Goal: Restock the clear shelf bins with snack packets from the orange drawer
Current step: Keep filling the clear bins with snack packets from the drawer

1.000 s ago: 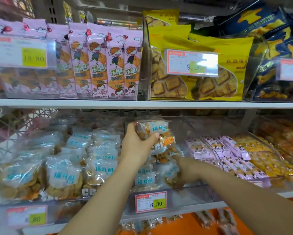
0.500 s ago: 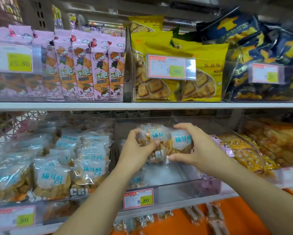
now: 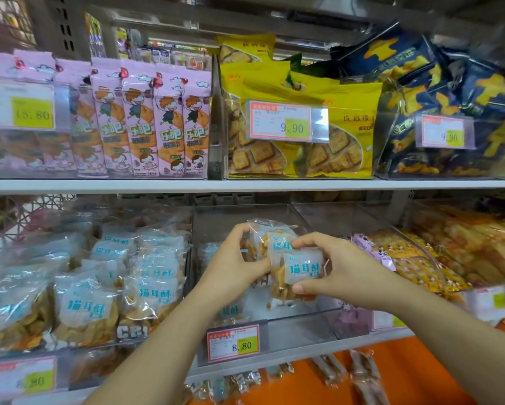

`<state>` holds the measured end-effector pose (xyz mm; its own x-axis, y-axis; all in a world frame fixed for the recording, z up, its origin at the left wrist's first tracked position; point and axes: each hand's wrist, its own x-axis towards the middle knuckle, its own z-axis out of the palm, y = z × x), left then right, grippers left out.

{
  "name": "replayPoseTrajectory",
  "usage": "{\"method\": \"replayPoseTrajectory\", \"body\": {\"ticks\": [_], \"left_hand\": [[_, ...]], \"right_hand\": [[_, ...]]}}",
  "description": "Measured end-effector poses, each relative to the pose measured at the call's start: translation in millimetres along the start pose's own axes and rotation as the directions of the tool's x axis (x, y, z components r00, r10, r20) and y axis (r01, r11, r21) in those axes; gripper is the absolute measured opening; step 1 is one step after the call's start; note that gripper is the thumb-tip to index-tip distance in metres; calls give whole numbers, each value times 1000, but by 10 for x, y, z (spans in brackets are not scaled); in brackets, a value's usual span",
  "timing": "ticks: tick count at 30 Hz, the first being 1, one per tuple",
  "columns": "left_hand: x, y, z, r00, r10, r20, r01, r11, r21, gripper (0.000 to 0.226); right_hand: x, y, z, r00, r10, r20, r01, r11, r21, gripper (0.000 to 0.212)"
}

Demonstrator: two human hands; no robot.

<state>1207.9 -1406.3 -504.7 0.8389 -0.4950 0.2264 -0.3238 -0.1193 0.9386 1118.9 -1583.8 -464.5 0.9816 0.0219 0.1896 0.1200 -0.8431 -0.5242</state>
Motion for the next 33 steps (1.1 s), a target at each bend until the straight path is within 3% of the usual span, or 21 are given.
{"method": "replayPoseTrajectory", "body": {"ticks": [3, 12, 17, 22, 25, 29, 33], "left_hand": [[17, 5, -49, 998, 33, 54, -34, 999, 9, 47], [1, 100, -103, 989, 134, 68, -148, 950, 273, 55], [1, 113, -141, 988, 141, 65, -152, 966, 211, 52], [15, 62, -148, 991, 104, 87, -113, 988, 105, 52], [13, 46, -99, 987, 112, 119, -125, 986, 111, 50], [37, 5, -123, 984, 53, 173, -62, 997, 46, 49], [38, -53, -129, 968, -29, 250, 18, 999, 46, 50]], "right_hand": [[-25, -33, -47, 999, 52, -4, -52, 996, 67, 62], [-60, -136, -47, 990, -31, -140, -1, 975, -222, 58], [-46, -114, -45, 979, -60, -194, 9, 967, -255, 57], [-31, -26, -31, 986, -104, -127, 78, 977, -196, 53], [-32, -42, 24, 985, -163, -58, 151, 972, -179, 62], [54, -23, 3, 994, -103, 47, 108, 987, -119, 110], [111, 73, 15, 985, -109, 132, 131, 977, -170, 107]]}}
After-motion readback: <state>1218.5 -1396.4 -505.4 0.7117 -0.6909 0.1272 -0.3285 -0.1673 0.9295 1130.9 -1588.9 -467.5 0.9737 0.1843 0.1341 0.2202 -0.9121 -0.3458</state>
